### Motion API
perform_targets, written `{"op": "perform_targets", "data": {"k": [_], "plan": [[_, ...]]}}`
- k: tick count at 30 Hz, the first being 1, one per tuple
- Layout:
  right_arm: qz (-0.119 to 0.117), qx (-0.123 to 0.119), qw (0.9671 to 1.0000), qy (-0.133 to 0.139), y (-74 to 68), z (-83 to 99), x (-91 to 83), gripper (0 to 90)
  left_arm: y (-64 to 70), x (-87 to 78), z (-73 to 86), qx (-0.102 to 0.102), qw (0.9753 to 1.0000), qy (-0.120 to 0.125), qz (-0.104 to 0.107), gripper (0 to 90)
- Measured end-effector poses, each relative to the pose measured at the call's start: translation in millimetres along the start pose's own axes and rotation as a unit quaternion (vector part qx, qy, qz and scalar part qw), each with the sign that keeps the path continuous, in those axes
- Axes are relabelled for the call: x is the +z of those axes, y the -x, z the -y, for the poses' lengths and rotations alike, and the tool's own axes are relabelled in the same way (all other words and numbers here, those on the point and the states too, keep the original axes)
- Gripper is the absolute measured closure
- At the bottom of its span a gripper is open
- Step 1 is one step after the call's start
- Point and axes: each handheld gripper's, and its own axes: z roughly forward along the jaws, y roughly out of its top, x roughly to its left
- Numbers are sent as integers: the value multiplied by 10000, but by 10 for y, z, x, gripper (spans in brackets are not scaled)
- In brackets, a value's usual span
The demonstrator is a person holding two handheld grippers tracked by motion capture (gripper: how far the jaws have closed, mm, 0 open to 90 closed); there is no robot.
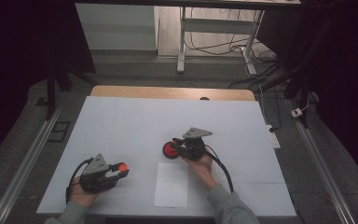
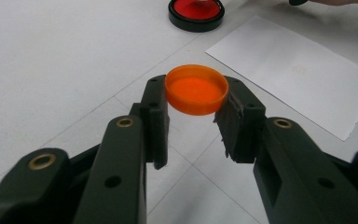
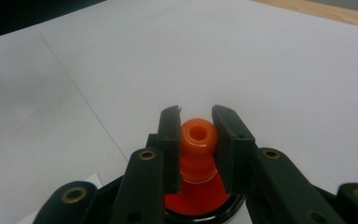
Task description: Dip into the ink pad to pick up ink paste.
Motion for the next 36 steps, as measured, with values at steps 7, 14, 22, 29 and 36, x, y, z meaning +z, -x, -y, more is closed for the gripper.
{"op": "perform_targets", "data": {"k": [7, 14, 22, 29, 36], "plan": [[90, -90, 9998, -138, 2, 43, 49, 722, -5, 4, 5, 0, 10000, -11, 3, 647], [245, -147, 9995, -109, -47, 67, 49, 725, 4, 1, 2, 1, 10000, 5, -10, 647], [289, -178, 9994, -29, -60, 92, 49, 726, -7, -4, 4, -13, 10000, -3, -4, 647], [323, -201, 9993, -34, -66, 94, 47, 726, -3, -8, 3, -3, 10000, 7, -27, 647], [210, -128, 9997, -83, -35, 68, 49, 724, -20, -27, 3, -19, 10000, 42, -45, 647]]}}
